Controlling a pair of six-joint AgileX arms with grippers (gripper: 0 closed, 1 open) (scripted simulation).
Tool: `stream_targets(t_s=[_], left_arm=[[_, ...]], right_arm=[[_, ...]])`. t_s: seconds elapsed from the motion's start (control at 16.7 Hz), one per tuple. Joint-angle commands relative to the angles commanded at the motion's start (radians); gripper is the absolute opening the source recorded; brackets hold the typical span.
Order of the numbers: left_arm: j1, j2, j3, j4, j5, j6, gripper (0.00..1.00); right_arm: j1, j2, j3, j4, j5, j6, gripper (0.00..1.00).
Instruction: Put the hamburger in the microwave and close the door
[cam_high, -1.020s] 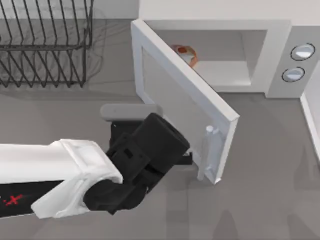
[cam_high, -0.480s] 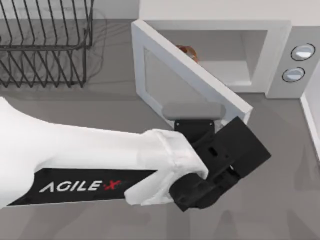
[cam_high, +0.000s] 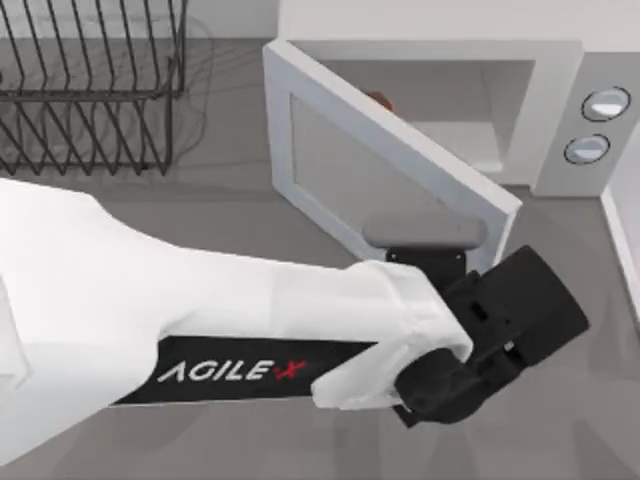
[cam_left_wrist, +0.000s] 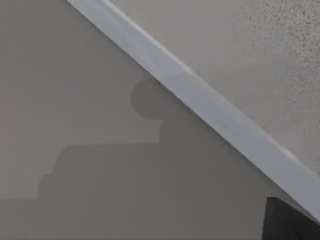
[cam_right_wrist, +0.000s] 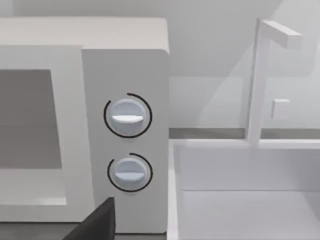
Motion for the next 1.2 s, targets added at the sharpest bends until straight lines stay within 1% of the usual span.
stream_targets(t_s=[0.24,0.36,0.48,0.78,0.96,1.2], left_arm=[[-0.036,0.125,0.242,-0.082,-0.014,-0.042,0.0],[-0.055,0.182,0.328,-0.128,-0.022,-0.064,0.0],[-0.067,0.222,0.372,-0.164,-0.029,-0.08,0.0],[-0.061,0.227,0.38,-0.165,-0.025,-0.078,0.0],[-0.014,0.284,0.449,-0.145,0.006,-0.015,0.0],[0.1,0.379,0.584,-0.104,0.061,0.106,0.0]], right_arm=[[0.0,0.0,0.0,0.0,0.0,0.0,1.0],[0.0,0.0,0.0,0.0,0.0,0.0,1.0],[0.0,0.0,0.0,0.0,0.0,0.0,1.0],[0.0,0.0,0.0,0.0,0.0,0.0,1.0],[0.0,0.0,0.0,0.0,0.0,0.0,1.0],[0.0,0.0,0.0,0.0,0.0,0.0,1.0]])
